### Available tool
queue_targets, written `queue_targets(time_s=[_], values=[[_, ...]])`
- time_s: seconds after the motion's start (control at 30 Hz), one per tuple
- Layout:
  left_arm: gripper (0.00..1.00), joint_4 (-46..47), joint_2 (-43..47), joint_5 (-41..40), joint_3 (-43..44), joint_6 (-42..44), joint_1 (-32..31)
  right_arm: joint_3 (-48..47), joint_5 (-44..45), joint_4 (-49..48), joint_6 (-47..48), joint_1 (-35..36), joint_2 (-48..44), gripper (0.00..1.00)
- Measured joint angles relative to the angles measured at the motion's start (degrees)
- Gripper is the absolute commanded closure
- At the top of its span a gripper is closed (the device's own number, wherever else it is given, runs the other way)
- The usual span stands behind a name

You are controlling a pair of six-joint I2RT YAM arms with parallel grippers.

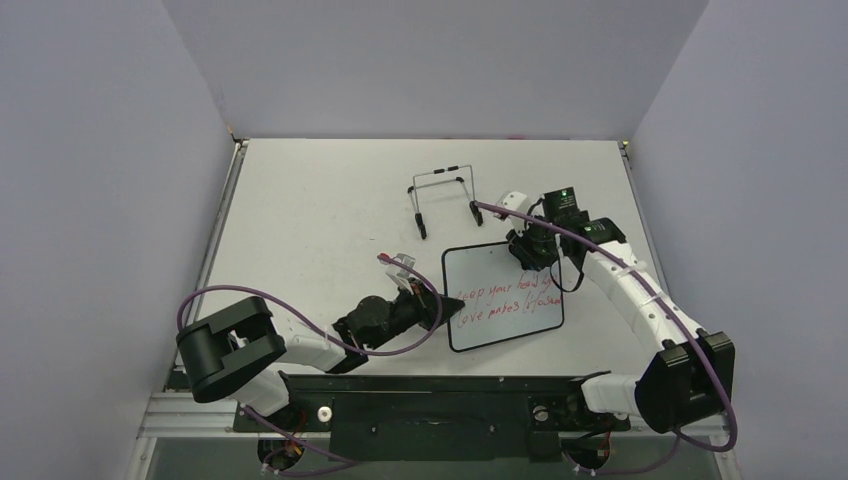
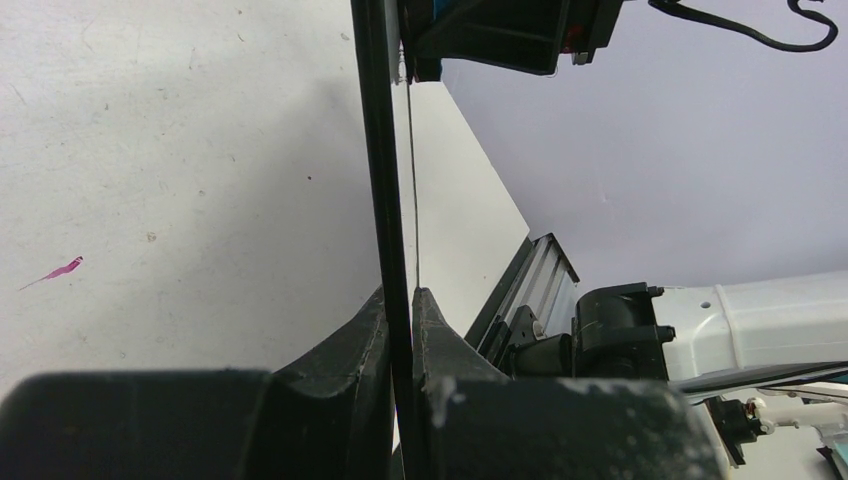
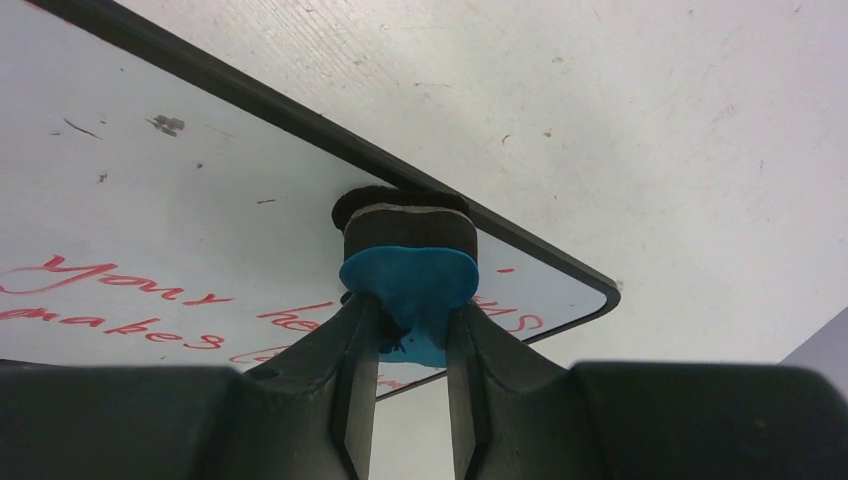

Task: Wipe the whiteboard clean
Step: Erase the whiteboard at the center of the board.

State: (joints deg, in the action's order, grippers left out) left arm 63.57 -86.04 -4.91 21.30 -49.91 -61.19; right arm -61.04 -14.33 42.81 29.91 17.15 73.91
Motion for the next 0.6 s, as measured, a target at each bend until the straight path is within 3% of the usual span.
queue_targets(time_s=[0.33,0.6], values=[[1.00,0.09,0.15,3.69,0.00,1.90,-1.03,-0.74,-12.26,4.15,2.67,-10.86,-5.03,1.00],[1.00,0.00,0.24,4.55,0.00,1.29,-1.33,0.83,-11.63,2.36,2.14,-9.53,-5.90,1.00]])
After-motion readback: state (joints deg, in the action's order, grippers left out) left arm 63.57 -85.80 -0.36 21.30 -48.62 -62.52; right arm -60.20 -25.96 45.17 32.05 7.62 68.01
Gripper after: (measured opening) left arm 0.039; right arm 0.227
